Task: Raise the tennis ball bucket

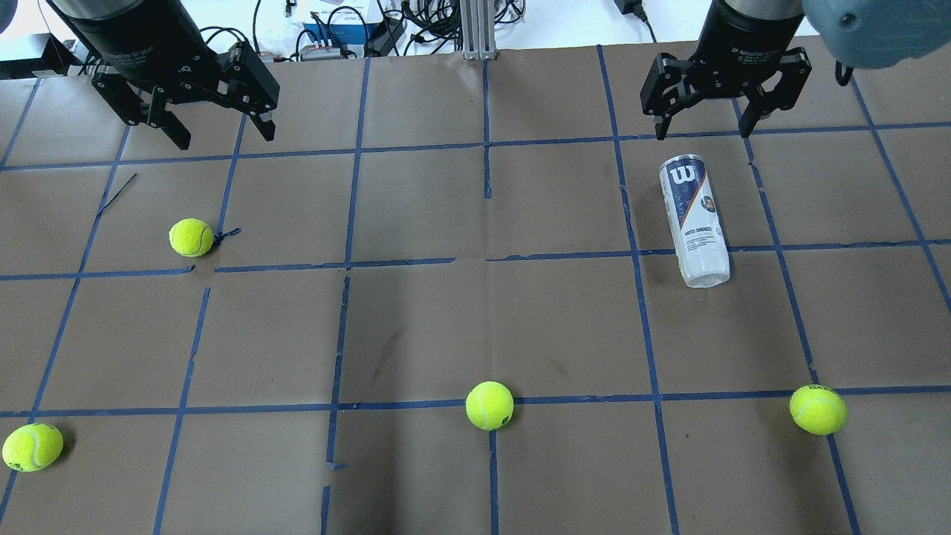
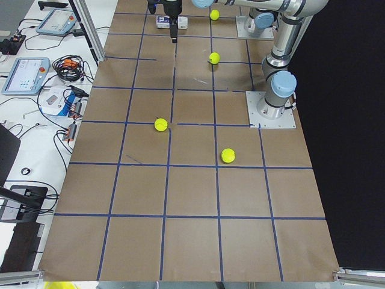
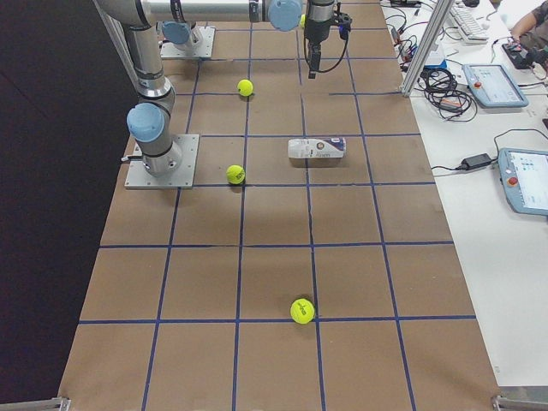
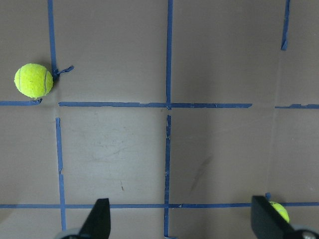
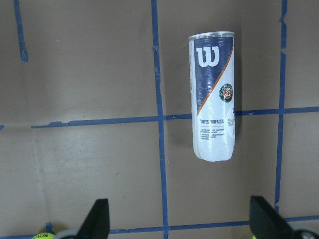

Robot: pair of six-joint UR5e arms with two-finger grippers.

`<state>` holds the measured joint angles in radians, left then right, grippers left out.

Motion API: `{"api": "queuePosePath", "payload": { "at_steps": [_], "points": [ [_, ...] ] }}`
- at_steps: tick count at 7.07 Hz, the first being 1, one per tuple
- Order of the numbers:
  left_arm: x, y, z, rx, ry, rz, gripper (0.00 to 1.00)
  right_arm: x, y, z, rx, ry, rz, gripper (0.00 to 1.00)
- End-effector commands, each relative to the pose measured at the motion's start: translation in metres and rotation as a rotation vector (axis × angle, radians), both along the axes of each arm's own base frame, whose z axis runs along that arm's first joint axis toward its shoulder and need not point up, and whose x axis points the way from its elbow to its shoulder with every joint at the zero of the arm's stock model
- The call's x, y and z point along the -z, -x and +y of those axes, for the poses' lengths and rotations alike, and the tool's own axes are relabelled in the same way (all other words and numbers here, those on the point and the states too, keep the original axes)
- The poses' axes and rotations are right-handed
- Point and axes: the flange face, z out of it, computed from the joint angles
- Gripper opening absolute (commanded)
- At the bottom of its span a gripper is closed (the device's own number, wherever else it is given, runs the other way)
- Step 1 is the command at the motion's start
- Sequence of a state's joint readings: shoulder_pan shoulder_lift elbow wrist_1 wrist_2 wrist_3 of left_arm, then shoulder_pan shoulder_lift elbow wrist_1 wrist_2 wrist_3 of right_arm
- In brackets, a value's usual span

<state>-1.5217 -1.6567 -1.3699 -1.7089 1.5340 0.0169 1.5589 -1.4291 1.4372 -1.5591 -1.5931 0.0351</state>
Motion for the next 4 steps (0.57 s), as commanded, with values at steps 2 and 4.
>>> {"api": "queuePosePath", "payload": {
  "at_steps": [2, 4],
  "points": [
    [0.0, 0.0, 0.0, 0.002, 0.0, 0.0, 1.0, 0.0038, 0.004, -0.0016, -0.022, -0.009, 0.003, 1.0],
    [-0.0008, -0.0001, 0.0006, 0.003, 0.002, -0.002, 1.0, 0.0043, 0.0041, -0.0012, -0.021, -0.013, 0.004, 1.0]
  ]
}}
